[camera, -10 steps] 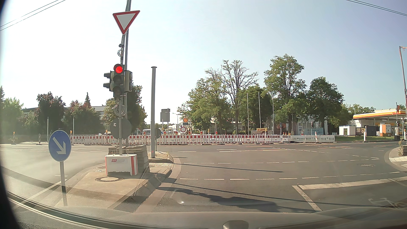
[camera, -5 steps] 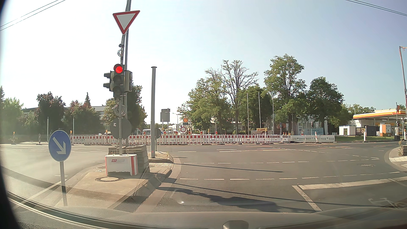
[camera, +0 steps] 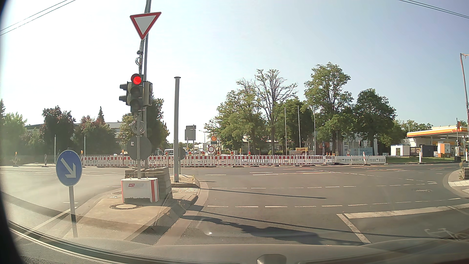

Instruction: Follow the waypoints while adhering to traffic rules and regulations

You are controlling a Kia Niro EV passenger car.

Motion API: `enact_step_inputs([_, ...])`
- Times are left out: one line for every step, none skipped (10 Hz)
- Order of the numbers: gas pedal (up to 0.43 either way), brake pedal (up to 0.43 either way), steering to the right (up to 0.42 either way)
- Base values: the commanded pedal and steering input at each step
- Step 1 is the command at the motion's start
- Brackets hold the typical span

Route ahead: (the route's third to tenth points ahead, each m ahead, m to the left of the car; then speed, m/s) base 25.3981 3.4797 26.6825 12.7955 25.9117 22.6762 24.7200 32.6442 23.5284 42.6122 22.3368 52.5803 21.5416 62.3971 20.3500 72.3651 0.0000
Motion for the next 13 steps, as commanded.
enact_step_inputs([0.0, 0.384, 0.006])
enact_step_inputs([0.0, 0.384, 0.006])
enact_step_inputs([0.0, 0.39, 0.005])
enact_step_inputs([0.0, 0.384, 0.006])
enact_step_inputs([0.0, 0.384, 0.006])
enact_step_inputs([0.0, 0.384, 0.005])
enact_step_inputs([0.0, 0.384, 0.006])
enact_step_inputs([0.0, 0.384, 0.006])
enact_step_inputs([0.0, 0.384, 0.006])
enact_step_inputs([0.0, 0.384, 0.006])
enact_step_inputs([0.0, 0.384, 0.006])
enact_step_inputs([0.0, 0.384, 0.006])
enact_step_inputs([0.0, 0.384, 0.006])
